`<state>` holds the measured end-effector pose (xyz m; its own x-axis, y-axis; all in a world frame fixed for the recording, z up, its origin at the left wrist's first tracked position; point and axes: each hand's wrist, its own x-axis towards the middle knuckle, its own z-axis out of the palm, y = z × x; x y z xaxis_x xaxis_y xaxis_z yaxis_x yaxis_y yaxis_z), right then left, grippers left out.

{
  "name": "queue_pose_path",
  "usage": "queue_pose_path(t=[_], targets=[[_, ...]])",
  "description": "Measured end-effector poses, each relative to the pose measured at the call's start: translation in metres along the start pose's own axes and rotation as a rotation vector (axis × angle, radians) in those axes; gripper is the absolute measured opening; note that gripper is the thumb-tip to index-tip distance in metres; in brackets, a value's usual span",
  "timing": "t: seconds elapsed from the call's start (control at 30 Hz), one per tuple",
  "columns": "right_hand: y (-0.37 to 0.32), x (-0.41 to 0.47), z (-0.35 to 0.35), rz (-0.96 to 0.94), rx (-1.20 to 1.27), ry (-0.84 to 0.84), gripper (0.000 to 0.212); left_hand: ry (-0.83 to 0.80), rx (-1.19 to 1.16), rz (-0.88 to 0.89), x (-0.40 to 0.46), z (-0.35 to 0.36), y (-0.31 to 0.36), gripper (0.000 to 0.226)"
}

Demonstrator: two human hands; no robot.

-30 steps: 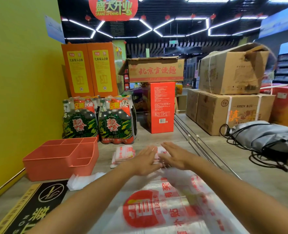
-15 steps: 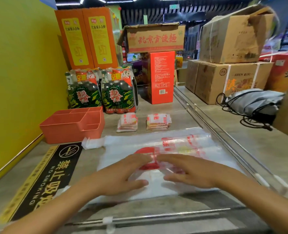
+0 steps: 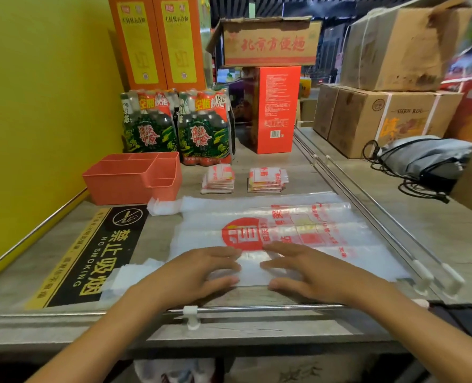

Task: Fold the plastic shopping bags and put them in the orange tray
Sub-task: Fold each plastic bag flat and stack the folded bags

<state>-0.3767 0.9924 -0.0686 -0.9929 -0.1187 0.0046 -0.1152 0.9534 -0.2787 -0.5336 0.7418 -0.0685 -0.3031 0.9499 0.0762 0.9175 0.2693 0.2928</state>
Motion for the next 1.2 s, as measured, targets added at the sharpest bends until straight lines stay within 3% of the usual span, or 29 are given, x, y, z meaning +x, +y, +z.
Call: queue_pose_path(t=[0.2, 0.43, 0.57, 0.8, 0.9, 1.03, 1.2], targets=[[0.006, 0.001, 0.004, -0.022, 0.104, 0.062, 0.035, 0.049, -0.063, -0.044, -0.003, 0.000, 0.001, 0.043], [0.001, 0.004, 0.005, -0.043, 0.174, 0.185, 0.033, 0.065, -0.073, -0.053, -0.002, 0.002, 0.003, 0.059], [-0.003, 0.003, 0.003, -0.041, 0.211, 0.316, 0.035, 0.150, -0.007, -0.022, -0.001, 0.005, -0.003, 0.046], [0.003, -0.001, 0.005, 0.035, -0.021, 0.329, 0.046, 0.398, 0.070, -0.005, -0.002, 0.000, -0.002, 0.040], [0.004, 0.004, 0.006, 0.074, -0.134, 0.375, 0.053, 0.429, 0.103, -0.018, 0.000, 0.000, -0.004, 0.033], [-0.008, 0.003, -0.005, 0.090, -0.227, 0.378, 0.058, 0.338, 0.204, -0.014, 0.005, -0.001, -0.008, 0.056], [-0.018, -0.012, -0.030, 0.126, -0.286, 0.442, 0.072, 0.424, 0.267, -0.048, 0.000, -0.027, 0.001, 0.073]])
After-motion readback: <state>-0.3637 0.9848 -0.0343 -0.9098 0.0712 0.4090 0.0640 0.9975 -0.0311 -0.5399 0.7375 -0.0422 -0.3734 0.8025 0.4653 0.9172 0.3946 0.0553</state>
